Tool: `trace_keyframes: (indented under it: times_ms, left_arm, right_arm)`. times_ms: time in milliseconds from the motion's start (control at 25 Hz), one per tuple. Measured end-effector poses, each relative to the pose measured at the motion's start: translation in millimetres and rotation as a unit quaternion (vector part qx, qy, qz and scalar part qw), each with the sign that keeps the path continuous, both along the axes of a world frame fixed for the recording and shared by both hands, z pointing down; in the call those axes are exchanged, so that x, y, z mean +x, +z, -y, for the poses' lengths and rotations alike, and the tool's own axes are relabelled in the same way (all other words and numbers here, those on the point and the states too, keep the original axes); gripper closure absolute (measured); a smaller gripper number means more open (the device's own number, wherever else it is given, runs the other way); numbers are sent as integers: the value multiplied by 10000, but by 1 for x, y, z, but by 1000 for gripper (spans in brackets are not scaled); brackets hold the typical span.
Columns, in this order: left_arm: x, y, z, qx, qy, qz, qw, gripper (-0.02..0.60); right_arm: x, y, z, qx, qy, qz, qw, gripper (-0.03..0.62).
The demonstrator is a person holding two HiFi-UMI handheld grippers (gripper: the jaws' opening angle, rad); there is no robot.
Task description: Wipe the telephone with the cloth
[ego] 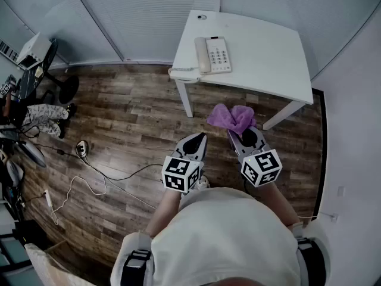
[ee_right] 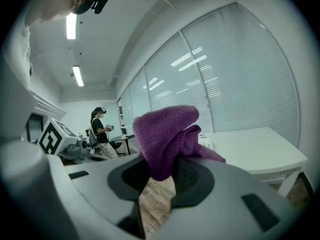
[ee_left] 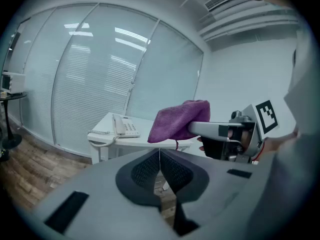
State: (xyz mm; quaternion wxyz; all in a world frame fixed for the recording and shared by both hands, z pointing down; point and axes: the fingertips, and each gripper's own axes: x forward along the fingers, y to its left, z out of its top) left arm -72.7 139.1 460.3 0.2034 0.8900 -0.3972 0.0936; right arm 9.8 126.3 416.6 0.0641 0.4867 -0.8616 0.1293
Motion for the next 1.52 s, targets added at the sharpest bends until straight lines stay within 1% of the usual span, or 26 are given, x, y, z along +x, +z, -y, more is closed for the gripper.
trace_keyframes:
  times_ms: [80,160,360,480,640,800,880,960,1120,1240,1400,1520]
  left_arm:
    - [0,-5,-19,21,15,-50,10000,558]
    - [-2,-9,-36,10,-81,-80,9999,558]
    - [4,-14,-79,-64,-403,-282,9988,558]
    - [3,-11,-102,-149,-503,-261,9983,558]
    - [8,-12,-118,-287,-541,-547,9966,558]
    - [5,-10,-118,-427,-687,-712,9942,558]
    - [4,-9,-116,-491,-724,-807,9929,558]
    - [4,-9,-112,-532,-711,-887,9921,558]
    - [5,-11,-96,-532,-596,-957,9922,558]
    - [1,-12,-88,-509,-541,-972,9925,558]
    - [-11,-14,-71,-541,-512,-1118,9909,558]
    - [-24,-14,-57,-532,-526,-1090,9912,558]
  right_arm:
    - [-3,-5,-19,97,-56,69,9999,479]
    - [-5,-5,-38,131,-109,144,9998,479]
    - [5,7,-86,1,-337,150,9993,479]
    - [3,9,-107,-36,-476,214,9986,479]
    - [6,5,-122,17,-545,187,9983,479]
    - [11,-1,-129,68,-473,361,9982,477]
    - [13,-3,-129,113,-442,326,9984,477]
    - [17,-4,-126,138,-384,258,9988,477]
    - [19,-6,-111,160,-282,287,9991,477]
    - [13,-7,-101,182,-275,280,9991,477]
    - [-1,-6,-83,149,-274,318,9990,477]
    - [-14,-6,-68,124,-267,344,9990,477]
